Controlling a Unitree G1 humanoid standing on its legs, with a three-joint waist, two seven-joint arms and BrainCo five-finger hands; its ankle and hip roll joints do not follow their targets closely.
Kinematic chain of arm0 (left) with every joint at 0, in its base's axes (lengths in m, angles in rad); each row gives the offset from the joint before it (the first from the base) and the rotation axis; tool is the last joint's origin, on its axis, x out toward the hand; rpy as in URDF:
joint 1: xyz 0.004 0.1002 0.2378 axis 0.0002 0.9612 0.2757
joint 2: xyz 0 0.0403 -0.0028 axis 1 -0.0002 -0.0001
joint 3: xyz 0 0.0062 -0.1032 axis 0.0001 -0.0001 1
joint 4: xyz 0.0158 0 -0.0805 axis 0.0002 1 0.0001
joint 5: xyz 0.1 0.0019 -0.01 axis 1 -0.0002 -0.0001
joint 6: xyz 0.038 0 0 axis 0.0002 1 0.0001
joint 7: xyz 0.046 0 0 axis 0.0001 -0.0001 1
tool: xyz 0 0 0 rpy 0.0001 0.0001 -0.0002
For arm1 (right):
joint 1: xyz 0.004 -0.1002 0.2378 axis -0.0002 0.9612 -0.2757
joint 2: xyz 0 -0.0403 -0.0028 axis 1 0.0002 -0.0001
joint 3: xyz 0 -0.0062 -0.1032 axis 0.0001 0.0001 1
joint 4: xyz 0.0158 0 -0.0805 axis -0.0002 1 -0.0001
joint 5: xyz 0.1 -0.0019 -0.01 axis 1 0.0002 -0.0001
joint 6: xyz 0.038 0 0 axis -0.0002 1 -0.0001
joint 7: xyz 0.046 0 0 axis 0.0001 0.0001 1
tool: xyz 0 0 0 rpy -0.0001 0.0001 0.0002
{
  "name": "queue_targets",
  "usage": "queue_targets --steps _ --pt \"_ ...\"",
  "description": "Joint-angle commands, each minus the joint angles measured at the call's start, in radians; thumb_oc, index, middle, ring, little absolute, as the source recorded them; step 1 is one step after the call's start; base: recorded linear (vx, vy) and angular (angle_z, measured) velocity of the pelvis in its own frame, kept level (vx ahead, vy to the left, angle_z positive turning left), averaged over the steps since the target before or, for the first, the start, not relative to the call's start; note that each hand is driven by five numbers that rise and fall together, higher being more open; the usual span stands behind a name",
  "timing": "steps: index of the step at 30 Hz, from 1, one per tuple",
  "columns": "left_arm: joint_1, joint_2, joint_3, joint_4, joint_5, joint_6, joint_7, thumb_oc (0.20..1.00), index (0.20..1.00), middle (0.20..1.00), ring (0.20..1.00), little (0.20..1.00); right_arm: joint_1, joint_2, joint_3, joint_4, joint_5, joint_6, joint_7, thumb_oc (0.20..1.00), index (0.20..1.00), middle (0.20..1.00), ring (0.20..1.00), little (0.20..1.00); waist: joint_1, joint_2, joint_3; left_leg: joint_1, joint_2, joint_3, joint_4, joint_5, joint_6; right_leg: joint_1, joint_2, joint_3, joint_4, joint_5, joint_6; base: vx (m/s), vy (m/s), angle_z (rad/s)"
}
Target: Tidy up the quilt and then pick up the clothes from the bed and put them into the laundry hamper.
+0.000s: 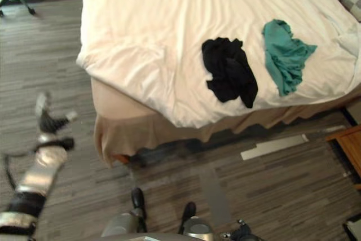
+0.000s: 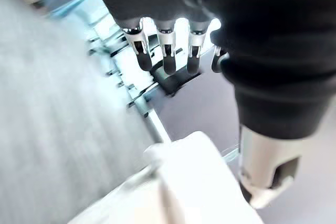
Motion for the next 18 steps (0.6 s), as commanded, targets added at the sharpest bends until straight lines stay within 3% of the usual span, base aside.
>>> queue_targets --steps 1,4,5,6,10,12,17,18 --pt "-0.165 0.067 -0.074 0.066 0.207 0.026 0.053 1.0 1.0 1.0 1.0 1.0 -0.051 -0.056 -0.005 0.03 -0.008 0.003 -0.003 1.0 1.0 1.0 1.0 1.0 -0.017 0.034 0.009 0.074 0.064 0.026 0.003 -0.093 -0.112 -0.08 -0.034 0.081 -0.002 -0.095 0.131 -0.06 0.023 -0.3" --pt "-0.429 0.152 -0.231 0.19 0.323 0.091 0.05 1.0 1.0 1.0 1.0 1.0 -0.077 -0.078 0.016 0.031 -0.001 0.002 -0.005 1.0 1.0 1.0 1.0 1.0 -0.045 0.039 0.038 0.041 0.067 0.042 0.003 -0.082 -0.114 -0.136 -0.037 0.097 -0.001 -0.07 0.14 -0.12 0.03 -0.24" --pt "-0.62 0.177 -0.361 0.303 0.365 0.118 0.042 1.0 1.0 1.0 1.0 1.0 -0.108 -0.093 0.03 0.037 0.012 0.002 -0.013 1.0 1.0 1.0 1.0 1.0 -0.061 0.041 0.065 0.005 0.07 0.047 0.003 -0.067 -0.115 -0.181 -0.039 0.106 0.005 -0.054 0.143 -0.13 0.024 -0.05" --pt "-0.63 0.176 -0.369 0.309 0.363 0.116 0.044 1.0 1.0 1.0 1.0 1.0 -0.109 -0.09 0.026 0.038 0.012 0.002 -0.013 1.0 1.0 1.0 1.0 1.0 -0.057 0.039 0.066 0.003 0.07 0.047 0.003 -0.067 -0.115 -0.183 -0.039 0.106 0.005 -0.054 0.143 -0.12 0.012 0.04" --pt "-0.958 0.19 -0.643 0.586 0.464 0.158 0.024 1.0 1.0 1.0 1.0 1.0 -0.163 -0.112 0.059 0.026 0.065 -0.02 -0.032 1.0 1.0 1.0 1.0 1.0 -0.093 0.034 0.114 -0.075 0.079 0.062 0.003 -0.038 -0.12 -0.279 -0.042 0.126 0.01 -0.017 0.158 -0.08 0.005 -0.2" --pt "-1.079 0.152 -0.753 0.727 0.516 0.173 -0.01 1.0 1.0 1.0 1.0 1.0 -0.161 -0.104 0.073 0.028 0.095 -0.035 -0.04 1.0 1.0 1.0 1.0 1.0 -0.112 0.034 0.141 -0.103 0.09 0.076 0.003 -0.029 -0.122 -0.315 -0.044 0.125 0.007 -0.005 0.165 -0.01 0.003 -0.19" --pt "-1.166 0.075 -0.883 0.842 0.598 0.171 -0.068 1.0 1.0 1.0 1.0 1.0 -0.148 -0.08 0.084 0.061 0.156 -0.051 -0.04 1.0 1.0 1.0 1.0 1.0 -0.14 0.028 0.182 -0.141 0.098 0.065 0.029 -0.047 -0.128 -0.354 -0.035 0.154 0.015 -0.02 0.168 0.0 -0.019 -0.2" --pt "-1.167 0.075 -0.884 0.843 0.598 0.171 -0.067 1.0 1.0 1.0 1.0 1.0 -0.149 -0.08 0.084 0.061 0.156 -0.051 -0.04 1.0 1.0 1.0 1.0 1.0 -0.14 0.023 0.185 -0.155 0.098 0.075 0.036 -0.029 -0.12 -0.367 -0.038 0.151 0.019 -0.005 0.16 -0.01 -0.031 -0.04"
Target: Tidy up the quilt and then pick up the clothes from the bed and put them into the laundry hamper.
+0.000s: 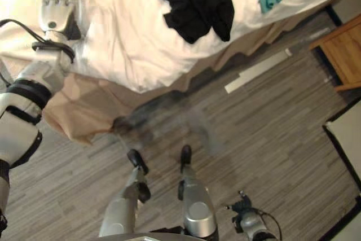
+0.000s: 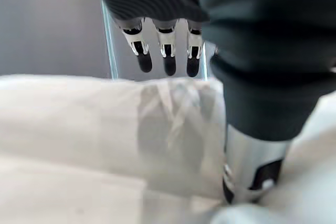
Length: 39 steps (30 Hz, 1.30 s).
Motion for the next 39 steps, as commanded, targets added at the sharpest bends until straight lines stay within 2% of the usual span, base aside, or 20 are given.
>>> queue_targets --steps 1,2,6,10,11,12,13,15,17,19,21,22,23,24,26,29,30,32,34,39 --pt "-0.091 -0.008 -0.041 0.102 0.099 -0.003 -0.059 0.344 0.344 0.344 0.344 0.344 0.014 -0.016 0.0 0.058 0.064 -0.008 -0.016 1.0 1.0 1.0 1.0 1.0 0.019 -0.008 -0.005 0.104 0.064 -0.033 0.036 -0.113 -0.139 -0.052 -0.055 0.054 0.017 -0.107 0.146 0.0 0.0 0.0" --pt "-0.091 -0.008 -0.041 0.102 0.1 -0.003 -0.059 0.2 0.2 0.2 0.2 0.2 0.015 -0.016 0.0 0.058 0.064 -0.008 -0.016 1.0 1.0 1.0 1.0 1.0 0.018 -0.008 -0.005 0.104 0.064 -0.034 0.037 -0.113 -0.139 -0.051 -0.055 0.054 0.017 -0.107 0.146 0.02 -0.032 0.0" --pt "0.042 -0.035 -0.045 0.122 0.161 -0.033 -0.144 0.2 0.2 0.2 0.2 0.2 0.058 -0.024 -0.023 0.057 0.082 -0.012 -0.007 1.0 1.0 1.0 1.0 1.0 0.008 -0.001 -0.028 0.137 0.062 -0.024 0.025 -0.107 -0.134 -0.023 -0.051 0.072 0.006 -0.112 0.132 0.05 -0.027 0.14" --pt "0.334 -0.014 0.08 0.133 0.128 -0.051 -0.177 0.247 0.247 0.247 0.247 0.247 0.046 -0.079 -0.023 0.001 0.01 -0.01 -0.027 1.0 1.0 1.0 1.0 1.0 0.034 0.032 -0.102 0.229 0.048 -0.041 0.001 -0.126 -0.134 0.064 -0.038 0.09 -0.003 -0.147 0.118 0.09 -0.007 -0.01" --pt "0.336 -0.013 0.082 0.132 0.128 -0.051 -0.177 0.341 0.341 0.341 0.341 0.341 0.046 -0.08 -0.021 0.0 0.01 -0.01 -0.027 1.0 1.0 1.0 1.0 1.0 0.031 0.032 -0.101 0.23 0.048 -0.042 0.001 -0.126 -0.134 0.066 -0.038 0.089 -0.003 -0.147 0.118 0.08 -0.02 -0.1" --pt "0.392 0.011 0.119 0.127 0.117 -0.055 -0.177 0.937 0.937 0.937 0.937 0.937 0.037 -0.103 -0.005 -0.047 -0.045 -0.01 -0.028 1.0 1.0 1.0 1.0 1.0 0.041 0.034 -0.115 0.249 0.046 -0.051 -0.002 -0.129 -0.135 0.09 -0.036 0.087 -0.004 -0.154 0.114 0.07 -0.024 -0.04" --pt "0.469 0.033 0.177 0.111 0.098 -0.052 -0.172 1.0 1.0 1.0 1.0 1.0 0.031 -0.126 0.001 -0.112 -0.086 -0.011 -0.028 1.0 1.0 1.0 1.0 1.0 0.051 0.035 -0.129 0.266 0.046 -0.058 -0.003 -0.132 -0.135 0.112 -0.033 0.083 -0.003 -0.162 0.111 0.12 -0.033 0.0" --pt "0.7 0.09 0.346 0.055 0.054 -0.047 -0.183 1.0 1.0 1.0 1.0 1.0 0.035 -0.212 -0.008 -0.332 -0.192 -0.004 -0.013 1.0 1.0 1.0 1.0 1.0 0.084 0.032 -0.161 0.31 0.05 -0.076 -0.004 -0.141 -0.137 0.168 -0.025 0.073 -0.001 -0.184 0.101 0.12 -0.024 0.07" --pt "0.775 0.096 0.405 0.041 0.041 -0.043 -0.184 1.0 1.0 1.0 1.0 1.0 0.034 -0.236 -0.011 -0.388 -0.219 -0.002 -0.011 1.0 1.0 1.0 1.0 1.0 0.091 0.031 -0.17 0.322 0.053 -0.082 -0.004 -0.142 -0.138 0.185 -0.021 0.066 -0.001 -0.19 0.099 0.04 -0.012 0.07" --pt "0.986 0.046 0.58 0.02 -0.068 -0.032 -0.156 1.0 1.0 1.0 1.0 1.0 -0.019 -0.293 -0.003 -0.514 -0.302 0.002 -0.018 1.0 1.0 1.0 1.0 1.0 0.14 0.02 -0.193 0.347 0.059 -0.097 -0.004 -0.143 -0.138 0.227 -0.015 0.05 0.001 -0.205 0.088 0.04 -0.026 0.27" --pt "1.054 0.023 0.627 0.007 -0.097 -0.03 -0.141 1.0 1.0 1.0 1.0 1.0 -0.049 -0.308 0.006 -0.554 -0.323 0.004 -0.015 1.0 1.0 1.0 1.0 1.0 0.153 0.017 -0.2 0.35 0.059 -0.104 -0.004 -0.14 -0.137 0.237 -0.013 0.043 -0.001 -0.207 0.083 0.03 -0.023 0.34" --pt "1.169 -0.021 0.679 -0.015 -0.136 -0.035 -0.142 1.0 1.0 1.0 1.0 1.0 -0.121 -0.347 0.015 -0.659 -0.362 0.003 -0.001 0.536 0.536 0.536 0.536 0.536 0.187 0.01 -0.205 0.358 0.063 -0.115 -0.004 -0.14 -0.137 0.256 -0.011 0.032 -0.001 -0.216 0.078 0.02 -0.011 0.32" --pt "1.171 -0.022 0.682 -0.017 -0.136 -0.034 -0.142 1.0 1.0 1.0 1.0 1.0 -0.122 -0.347 0.017 -0.66 -0.362 0.004 -0.001 0.307 0.307 0.307 0.307 0.307 0.185 0.01 -0.206 0.354 0.063 -0.115 -0.004 -0.137 -0.137 0.254 -0.01 0.031 -0.002 -0.214 0.078 0.02 -0.01 0.3" --pt "1.211 -0.051 0.704 -0.027 -0.172 -0.042 -0.137 1.0 1.0 1.0 1.0 1.0 -0.159 -0.353 0.027 -0.683 -0.367 -0.001 0.001 0.2 0.2 0.2 0.2 0.2 0.197 0.008 -0.209 0.355 0.063 -0.122 -0.004 -0.137 -0.136 0.257 -0.01 0.026 -0.002 -0.215 0.075 -0.01 -0.012 0.31" --pt "1.315 -0.166 0.784 -0.059 -0.425 -0.076 -0.134 1.0 1.0 1.0 1.0 1.0 -0.373 -0.332 0.093 -0.664 -0.322 0.008 -0.018 0.2 0.2 0.2 0.2 0.2 0.258 -0.002 -0.199 0.343 0.064 -0.153 -0.003 -0.129 -0.132 0.261 -0.007 0.009 -0.001 -0.222 0.066 -0.02 -0.031 0.3" --pt "1.317 -0.229 0.787 -0.014 -0.522 -0.083 -0.112 1.0 1.0 1.0 1.0 1.0 -0.541 -0.281 0.144 -0.609 -0.276 0.027 -0.032 0.2 0.2 0.2 0.2 0.2 0.294 -0.011 -0.181 0.314 0.063 -0.178 0.001 -0.118 -0.131 0.248 -0.005 -0.006 0.0 -0.221 0.06 -0.04 -0.027 0.6" --pt "1.316 -0.23 0.788 -0.013 -0.522 -0.084 -0.112 1.0 1.0 1.0 1.0 1.0 -0.545 -0.28 0.145 -0.607 -0.276 0.026 -0.033 0.2 0.2 0.2 0.2 0.2 0.292 -0.011 -0.182 0.311 0.063 -0.178 0.0 -0.115 -0.131 0.245 -0.005 -0.007 -0.001 -0.219 0.06 -0.13 -0.037 0.51" --pt "1.263 -0.268 0.685 -0.031 -0.53 -0.104 -0.072 1.0 1.0 1.0 1.0 1.0 -0.912 -0.257 0.23 -0.426 -0.188 0.036 -0.075 0.2 0.2 0.2 0.2 0.2 0.364 -0.015 -0.113 0.216 0.067 -0.234 0.006 -0.086 -0.138 0.177 -0.003 -0.041 0.011 -0.208 0.053 -0.2 -0.047 0.43" --pt "1.222 -0.266 0.628 -0.065 -0.543 -0.116 -0.056 1.0 1.0 1.0 1.0 1.0 -1.051 -0.258 0.258 -0.339 -0.123 0.031 -0.097 0.2 0.2 0.2 0.2 0.2 0.392 -0.01 -0.073 0.158 0.073 -0.26 0.007 -0.067 -0.148 0.128 -0.003 -0.06 0.027 -0.206 0.05 -0.14 -0.037 0.65" --pt "1.14 -0.292 0.529 -0.122 -0.559 -0.134 -0.049 1.0 1.0 1.0 1.0 1.0 -1.196 -0.248 0.313 -0.251 -0.058 0.025 -0.108 0.2 0.2 0.2 0.2 0.2 0.427 0.007 -0.001 0.062 0.083 -0.292 0.004 -0.035 -0.167 0.05 -0.003 -0.099 0.051 -0.204 0.048 -0.1 -0.02 0.45"
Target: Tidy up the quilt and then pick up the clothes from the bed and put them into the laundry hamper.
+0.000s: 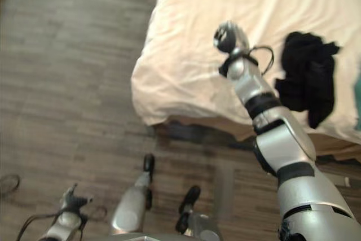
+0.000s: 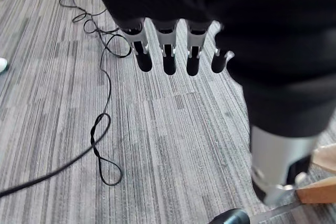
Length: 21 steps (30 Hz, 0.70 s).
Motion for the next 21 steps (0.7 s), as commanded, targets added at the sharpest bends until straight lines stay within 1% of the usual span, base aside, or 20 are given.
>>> queue_targets --steps 1,2,4,7,8,9,10,11,13,14,15,16,17,18,20,21 --pt "-0.124 0.009 -0.102 -0.007 -0.022 -0.03 0.026 1.0 1.0 1.0 1.0 1.0 -0.074 0.006 0.074 0.011 0.057 -0.034 -0.034 0.2 0.2 0.2 0.2 0.2 0.014 0.003 0.121 0.052 0.048 -0.01 -0.004 -0.093 -0.129 -0.102 -0.068 0.081 0.036 -0.121 0.064 -0.1 -0.006 0.35" --pt "-0.124 0.009 -0.102 -0.007 -0.022 -0.03 0.026 1.0 1.0 1.0 1.0 1.0 -0.075 0.006 0.075 0.012 0.057 -0.035 -0.034 0.2 0.2 0.2 0.2 0.2 0.014 0.004 0.12 0.05 0.048 -0.011 -0.003 -0.093 -0.129 -0.104 -0.068 0.081 0.036 -0.121 0.064 -0.1 -0.009 0.32" --pt "-0.154 -0.013 -0.131 -0.007 -0.025 -0.024 0.028 1.0 1.0 1.0 1.0 1.0 -0.067 0.048 0.102 0.012 0.06 -0.039 -0.021 0.2 0.2 0.2 0.2 0.2 0.019 0.016 0.149 0.014 0.045 -0.015 -0.003 -0.084 -0.13 -0.14 -0.066 0.079 0.05 -0.121 0.062 -0.08 0.004 0.18" --pt "-0.187 -0.049 -0.169 0.005 -0.001 -0.007 0.03 1.0 1.0 1.0 1.0 1.0 0.02 0.161 0.131 0.028 0.032 -0.03 0.013 0.2 0.2 0.2 0.2 0.2 0.02 0.03 0.169 -0.006 0.042 -0.012 -0.005 -0.078 -0.129 -0.164 -0.066 0.08 0.059 -0.122 0.06 -0.02 0.023 0.08" --pt "-0.19 -0.074 -0.182 0.022 0.004 0.007 0.035 1.0 1.0 1.0 1.0 1.0 0.12 0.251 0.135 0.011 0.033 -0.022 0.037 0.2 0.2 0.2 0.2 0.2 0.014 0.028 0.166 0.001 0.042 -0.01 -0.008 -0.08 -0.128 -0.154 -0.066 0.08 0.053 -0.123 0.058 0.04 0.016 0.0" --pt "-0.189 -0.074 -0.182 0.022 0.004 0.007 0.035 1.0 1.0 1.0 1.0 1.0 0.12 0.251 0.136 0.01 0.033 -0.022 0.036 0.2 0.2 0.2 0.2 0.2 0.014 0.027 0.165 0.001 0.042 -0.01 -0.008 -0.08 -0.128 -0.154 -0.066 0.079 0.053 -0.123 0.058 0.08 0.004 0.0" --pt "-0.191 -0.098 -0.176 0.027 -0.001 0.014 0.041 1.0 1.0 1.0 1.0 1.0 0.259 0.341 0.144 -0.049 0.06 -0.023 0.066 0.2 0.2 0.2 0.2 0.2 0.001 0.02 0.159 0.015 0.039 -0.007 -0.009 -0.086 -0.126 -0.14 -0.067 0.083 0.047 -0.123 0.056 0.04 0.001 -0.05" --pt "-0.19 -0.098 -0.176 0.027 -0.001 0.014 0.041 1.0 1.0 1.0 1.0 1.0 0.26 0.341 0.144 -0.049 0.06 -0.023 0.066 0.2 0.2 0.2 0.2 0.2 0.001 0.02 0.159 0.015 0.039 -0.007 -0.009 -0.086 -0.126 -0.14 -0.067 0.083 0.047 -0.122 0.056 0.07 0.001 -0.03" --pt "-0.184 -0.118 -0.177 0.032 0.025 0.025 0.036 1.0 1.0 1.0 1.0 1.0 0.435 0.393 0.245 -0.146 0.005 -0.031 0.167 0.2 0.2 0.2 0.2 0.2 -0.022 0.009 0.142 0.041 0.037 -0.006 -0.009 -0.102 -0.122 -0.115 -0.07 0.089 0.039 -0.125 0.056 0.08 -0.004 -0.04" --pt "-0.179 -0.121 -0.179 0.036 0.035 0.024 0.035 1.0 1.0 1.0 1.0 1.0 0.484 0.396 0.279 -0.179 -0.002 -0.041 0.207 0.2 0.2 0.2 0.2 0.2 -0.028 0.006 0.134 0.052 0.036 -0.008 -0.009 -0.106 -0.121 -0.105 -0.07 0.089 0.037 -0.127 0.056 0.18 -0.01 -0.12" --pt "-0.189 -0.123 -0.179 0.086 0.079 0.034 0.025 1.0 1.0 1.0 1.0 1.0 0.587 0.392 0.363 -0.321 -0.013 -0.079 0.313 0.2 0.2 0.2 0.2 0.2 -0.051 -0.011 0.105 0.103 0.034 -0.003 -0.009 -0.129 -0.114 -0.072 -0.072 0.103 0.038 -0.136 0.058 0.14 -0.006 -0.11" --pt "-0.19 -0.123 -0.179 0.087 0.079 0.034 0.026 1.0 1.0 1.0 1.0 1.0 0.587 0.39 0.363 -0.323 -0.013 -0.078 0.313 0.2 0.2 0.2 0.2 0.2 -0.052 -0.011 0.103 0.1 0.033 -0.003 -0.009 -0.126 -0.113 -0.074 -0.073 0.103 0.036 -0.133 0.058 0.16 0.015 -0.15" --pt "-0.194 -0.12 -0.163 0.122 0.078 0.044 0.028 1.0 1.0 1.0 1.0 1.0 0.585 0.374 0.366 -0.401 -0.012 -0.099 0.313 0.2 0.2 0.2 0.2 0.2 -0.069 -0.019 0.094 0.13 0.033 0.012 -0.009 -0.141 -0.109 -0.061 -0.07 0.122 0.043 -0.144 0.058 0.04 0.021 -0.1" --pt "-0.195 -0.121 -0.163 0.122 0.078 0.044 0.028 1.0 1.0 1.0 1.0 1.0 0.584 0.372 0.366 -0.402 -0.011 -0.098 0.313 0.2 0.2 0.2 0.2 0.2 -0.068 -0.019 0.094 0.128 0.032 0.012 -0.009 -0.139 -0.108 -0.063 -0.07 0.122 0.042 -0.141 0.058 0.05 0.028 -0.16" --pt "-0.205 -0.108 -0.15 0.136 0.075 0.05 0.034 1.0 1.0 1.0 1.0 1.0 0.532 0.334 0.343 -0.495 -0.025 -0.108 0.285 0.2 0.2 0.2 0.2 0.2 -0.08 -0.023 0.095 0.144 0.035 0.029 -0.007 -0.145 -0.105 -0.067 -0.069 0.141 0.051 -0.144 0.058 0.0 0.016 -0.4" --pt "-0.205 -0.108 -0.15 0.136 0.075 0.05 0.034 1.0 1.0 1.0 1.0 1.0 0.532 0.334 0.342 -0.495 -0.025 -0.108 0.285 0.2 0.2 0.2 0.2 0.2 -0.08 -0.023 0.095 0.143 0.035 0.029 -0.007 -0.145 -0.105 -0.067 -0.069 0.141 0.051 -0.143 0.058 -0.02 0.023 -0.47"
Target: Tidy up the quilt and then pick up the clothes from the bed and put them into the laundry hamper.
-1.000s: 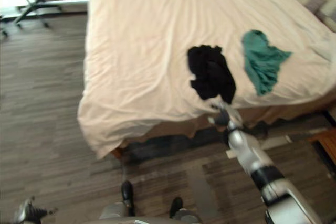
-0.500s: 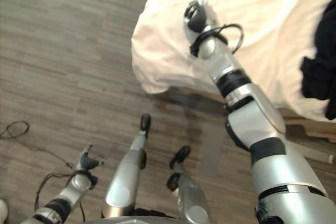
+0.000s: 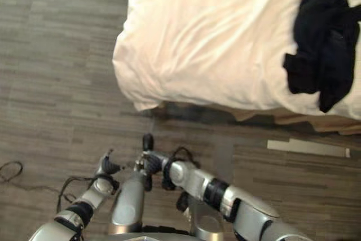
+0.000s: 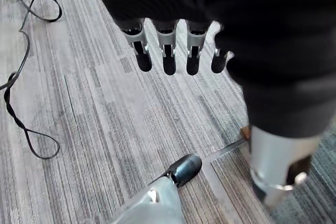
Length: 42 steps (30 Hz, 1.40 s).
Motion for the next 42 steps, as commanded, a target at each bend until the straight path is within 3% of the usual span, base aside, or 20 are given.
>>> queue_targets --steps 1,6,10,15,16,21,22,25,27,28,29,30,32,35,36,37,39,40,41,42 --pt "-0.01 0.028 -0.041 0.053 0.006 0.018 0.042 1.0 1.0 1.0 1.0 1.0 -0.224 0.013 -0.203 -0.103 -0.031 -0.084 -0.111 0.2 0.2 0.2 0.2 0.2 0.003 -0.033 -0.017 0.105 0.031 0.038 0.006 -0.143 -0.095 -0.115 -0.079 0.118 0.079 -0.139 0.079 -0.03 0.024 -0.28" --pt "0.018 0.047 -0.038 -0.038 -0.006 -0.01 0.032 1.0 1.0 1.0 1.0 1.0 -0.445 -0.22 -0.393 -0.153 -0.102 -0.078 -0.297 0.2 0.2 0.2 0.2 0.2 -0.019 -0.009 0.005 0.079 0.03 0.062 0.016 -0.143 -0.095 -0.155 -0.082 0.137 0.072 -0.123 0.083 -0.03 0.015 -0.4" --pt "0.035 0.086 -0.023 -0.109 -0.056 -0.03 0.012 1.0 1.0 1.0 1.0 1.0 -0.56 -0.38 -0.471 0.094 -0.099 -0.012 -0.416 0.2 0.2 0.2 0.2 0.2 -0.031 0.014 0.038 0.015 0.024 0.07 0.06 -0.154 -0.088 -0.217 -0.09 0.15 0.1 -0.122 0.082 -0.05 0.019 -0.02" --pt "0.013 0.079 -0.03 -0.062 -0.036 -0.019 -0.029 1.0 1.0 1.0 1.0 1.0 -0.431 -0.38 -0.55 0.492 0.031 0.019 -0.383 0.2 0.2 0.2 0.2 0.2 -0.047 0.015 0.049 -0.007 0.02 0.073 0.127 -0.184 -0.08 -0.227 -0.096 0.153 0.135 -0.132 0.077 -0.01 0.039 0.05" --pt "0.005 0.069 -0.034 -0.059 -0.028 -0.013 -0.036 1.0 1.0 1.0 1.0 1.0 -0.285 -0.364 -0.643 0.58 0.069 0.033 -0.385 0.2 0.2 0.2 0.2 0.2 -0.061 0.015 0.043 0.004 0.018 0.075 0.129 -0.194 -0.076 -0.216 -0.098 0.15 0.138 -0.135 0.079 0.03 0.055 0.02" --pt "0.024 0.042 0.004 -0.051 -0.04 0.01 -0.051 1.0 1.0 1.0 1.0 1.0 0.116 -0.281 -0.908 0.613 0.192 0.045 -0.397 0.2 0.2 0.2 0.2 0.2 -0.12 0.002 -0.006 0.098 0.008 0.098 0.096 -0.228 -0.06 -0.167 -0.107 0.152 0.149 -0.143 0.094 0.13 0.087 0.09" --pt "0.042 0.034 0.021 -0.024 -0.026 0.023 -0.067 1.0 1.0 1.0 1.0 1.0 0.268 -0.244 -1.004 0.637 0.225 0.044 -0.395 0.2 0.2 0.2 0.2 0.2 -0.16 -0.009 -0.043 0.171 0.003 0.133 0.061 -0.245 -0.052 -0.142 -0.112 0.152 0.172 -0.149 0.106 0.18 0.101 -0.1" --pt "0.054 0.034 0.026 0.006 -0.003 0.031 -0.079 1.0 1.0 1.0 1.0 1.0 0.37 -0.204 -1.049 0.658 0.241 0.048 -0.382 0.2 0.2 0.2 0.2 0.2 -0.187 -0.018 -0.075 0.244 -0.001 0.178 0.027 -0.254 -0.05 -0.129 -0.112 0.155 0.203 -0.153 0.114 0.15 0.073 -0.34" --pt "0.062 0.034 0.029 0.027 0.014 0.039 -0.081 1.0 1.0 1.0 1.0 1.0 0.445 -0.171 -1.073 0.658 0.226 0.05 -0.375 0.2 0.2 0.2 0.2 0.2 -0.206 -0.021 -0.099 0.303 0.011 0.239 0.009 -0.262 -0.053 -0.137 -0.129 0.09 0.259 -0.142 0.123 0.18 0.051 -0.83" --pt "0.066 0.031 0.026 0.036 0.028 0.047 -0.083 1.0 1.0 1.0 1.0 1.0 0.47 -0.155 -1.071 0.665 0.212 0.053 -0.373 0.382 0.382 0.382 0.382 0.382 -0.212 -0.017 -0.113 0.337 0.018 0.265 0.003 -0.282 -0.061 -0.131 -0.146 0.026 0.288 -0.154 0.134 0.14 -0.022 -1.34" --pt "0.063 0.028 0.022 0.058 0.056 0.054 -0.087 1.0 1.0 1.0 1.0 1.0 0.475 -0.139 -1.052 0.687 0.194 0.055 -0.366 1.0 1.0 1.0 1.0 1.0 -0.208 -0.016 -0.128 0.354 0.028 0.311 0.005 -0.279 -0.064 -0.126 -0.171 -0.083 0.307 -0.145 0.124 0.22 -0.078 -1.77" --pt "0.06 0.03 -0.02 0.111 0.168 0.065 -0.109 1.0 1.0 1.0 1.0 1.0 0.486 -0.105 -1.004 0.708 0.142 0.06 -0.345 1.0 1.0 1.0 1.0 1.0 -0.203 -0.012 -0.158 0.378 0.039 0.378 0.005 -0.27 -0.065 -0.118 -0.21 -0.252 0.334 -0.134 0.101 0.12 -0.081 -1.5" --pt "0.051 0.045 -0.048 0.145 0.267 0.066 -0.124 1.0 1.0 1.0 1.0 1.0 0.501 -0.08 -0.969 0.711 0.113 0.054 -0.326 1.0 1.0 1.0 1.0 1.0 -0.214 -0.009 -0.187 0.408 0.055 0.432 0.017 -0.276 -0.07 -0.122 -0.217 -0.305 0.329 -0.142 0.083 0.21 -0.16 -2.07" --pt "0.055 0.063 -0.047 0.172 0.321 0.069 -0.127 1.0 1.0 1.0 1.0 1.0 0.517 -0.059 -0.934 0.707 0.103 0.049 -0.314 1.0 1.0 1.0 1.0 1.0 -0.228 -0.014 -0.214 0.415 0.098 0.465 0.118 -0.27 -0.09 -0.095 -0.135 -0.21 0.241 -0.179 0.048 0.3 -0.289 -1.12" --pt "0.062 0.065 -0.025 0.173 0.318 0.068 -0.117 1.0 1.0 1.0 1.0 1.0 0.52 -0.055 -0.888 0.685 0.071 0.044 -0.308 1.0 1.0 1.0 1.0 1.0 -0.207 -0.025 -0.204 0.374 0.197 0.43 0.43 -0.149 -0.138 -0.037 -0.049 -0.13 0.166 -0.223 0.006 0.33 -0.401 -1.24" --pt "0.07 0.069 -0.024 0.168 0.32 0.077 -0.113 1.0 1.0 1.0 1.0 1.0 0.523 -0.053 -0.844 0.663 0.042 0.047 -0.295 1.0 1.0 1.0 1.0 1.0 -0.184 -0.038 -0.183 0.314 0.246 0.34 0.597 -0.105 -0.145 0.002 -0.007 -0.075 0.136 -0.236 -0.028 0.38 -0.475 -1.62" --pt "0.076 0.07 -0.016 0.164 0.312 0.071 -0.105 1.0 1.0 1.0 1.0 1.0 0.52 -0.056 -0.82 0.646 0.023 0.048 -0.29 1.0 1.0 1.0 1.0 1.0 -0.162 -0.053 -0.17 0.245 0.252 0.254 0.716 -0.108 -0.136 0.036 0.02 -0.037 0.105 -0.243 -0.046 0.13 -0.185 -2.31" --pt "0.082 0.063 -0.004 0.162 0.29 0.066 -0.096 1.0 1.0 1.0 1.0 1.0 0.506 -0.051 -0.793 0.649 0.009 0.05 -0.281 1.0 1.0 1.0 1.0 1.0 -0.129 -0.07 -0.157 0.168 0.185 0.151 0.79 -0.168 -0.103 0.061 0.027 0.026 0.084 -0.24 -0.048 0.17 0.071 -1.88" --pt "0.093 0.05 0.023 0.169 0.248 0.059 -0.067 1.0 1.0 1.0 1.0 1.0 0.502 -0.032 -0.763 0.646 -0.009 0.05 -0.275 1.0 1.0 1.0 1.0 1.0 -0.093 -0.089 -0.151 0.071 0.062 0.023 0.768 -0.226 -0.049 0.086 0.019 0.13 0.056 -0.222 -0.025 0.18 0.082 -0.91" --pt "0.093 0.05 0.022 0.169 0.248 0.059 -0.067 1.0 1.0 1.0 1.0 1.0 0.502 -0.031 -0.763 0.646 -0.009 0.05 -0.275 1.0 1.0 1.0 1.0 1.0 -0.091 -0.09 -0.15 0.074 0.062 0.026 0.767 -0.227 -0.049 0.087 0.019 0.132 0.056 -0.221 -0.024 0.27 0.155 -1.03"
